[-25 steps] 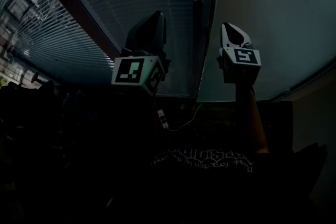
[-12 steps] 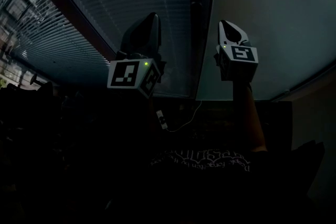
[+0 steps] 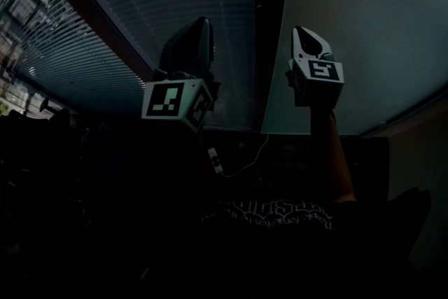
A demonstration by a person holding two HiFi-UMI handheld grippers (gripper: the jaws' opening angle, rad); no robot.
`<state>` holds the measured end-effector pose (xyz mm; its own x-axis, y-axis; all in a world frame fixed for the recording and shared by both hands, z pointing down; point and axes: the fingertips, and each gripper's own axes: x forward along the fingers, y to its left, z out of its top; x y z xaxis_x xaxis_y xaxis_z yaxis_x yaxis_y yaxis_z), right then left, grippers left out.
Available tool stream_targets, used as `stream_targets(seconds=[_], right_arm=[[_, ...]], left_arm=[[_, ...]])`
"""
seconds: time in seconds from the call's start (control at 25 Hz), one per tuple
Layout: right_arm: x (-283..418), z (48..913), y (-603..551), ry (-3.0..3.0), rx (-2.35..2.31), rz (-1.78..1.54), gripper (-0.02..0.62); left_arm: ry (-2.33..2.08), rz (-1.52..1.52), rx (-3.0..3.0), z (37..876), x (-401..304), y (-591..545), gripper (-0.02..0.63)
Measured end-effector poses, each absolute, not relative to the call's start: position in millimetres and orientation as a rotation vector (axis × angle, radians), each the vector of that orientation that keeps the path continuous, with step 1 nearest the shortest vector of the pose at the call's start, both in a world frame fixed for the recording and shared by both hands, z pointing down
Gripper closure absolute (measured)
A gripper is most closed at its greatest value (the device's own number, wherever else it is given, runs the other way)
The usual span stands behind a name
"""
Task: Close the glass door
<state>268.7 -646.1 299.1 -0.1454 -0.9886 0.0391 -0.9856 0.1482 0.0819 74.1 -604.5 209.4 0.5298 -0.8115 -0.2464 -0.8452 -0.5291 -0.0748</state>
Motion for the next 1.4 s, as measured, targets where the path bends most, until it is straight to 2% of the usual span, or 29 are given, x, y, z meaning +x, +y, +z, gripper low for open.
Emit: stream_targets(seconds=[1.4], right_arm=[[277,300,-670,-2.314,2.029,-0.080,0.592]], left_arm=[[1.417,0.248,-2.575,215,76,-621,0.611]])
